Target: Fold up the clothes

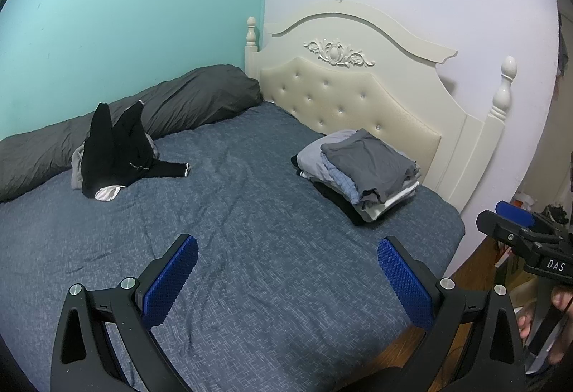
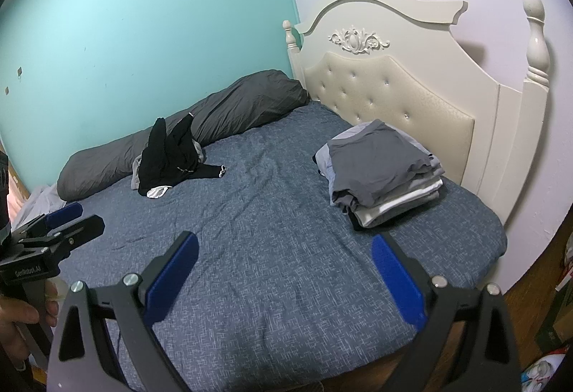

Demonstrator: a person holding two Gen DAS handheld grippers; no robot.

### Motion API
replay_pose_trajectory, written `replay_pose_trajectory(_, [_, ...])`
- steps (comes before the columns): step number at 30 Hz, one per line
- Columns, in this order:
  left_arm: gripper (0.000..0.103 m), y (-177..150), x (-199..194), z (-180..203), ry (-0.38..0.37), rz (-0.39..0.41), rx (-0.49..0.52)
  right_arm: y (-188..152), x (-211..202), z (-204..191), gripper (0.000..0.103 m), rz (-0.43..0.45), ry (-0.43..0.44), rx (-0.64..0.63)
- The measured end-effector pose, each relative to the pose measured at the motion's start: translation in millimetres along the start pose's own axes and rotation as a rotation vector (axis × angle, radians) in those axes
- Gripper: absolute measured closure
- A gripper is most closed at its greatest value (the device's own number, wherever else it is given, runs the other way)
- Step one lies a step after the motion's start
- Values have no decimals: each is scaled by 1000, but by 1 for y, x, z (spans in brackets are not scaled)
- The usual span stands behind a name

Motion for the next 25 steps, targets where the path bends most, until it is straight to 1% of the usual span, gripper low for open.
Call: replay_pose_trajectory(25, [0, 0, 1, -1, -6, -4, -3, 1, 1, 0, 5, 0, 5, 4])
Point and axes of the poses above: each gripper's, at about its wrist camera, not at the fingertips, and x roughly the way its jaws point, z to its right, y to its top, the point moved 9 cm from there along x, roughly the way its jaws point, and after that the axes turned 15 degrees about -z, right-handed, at the moved point
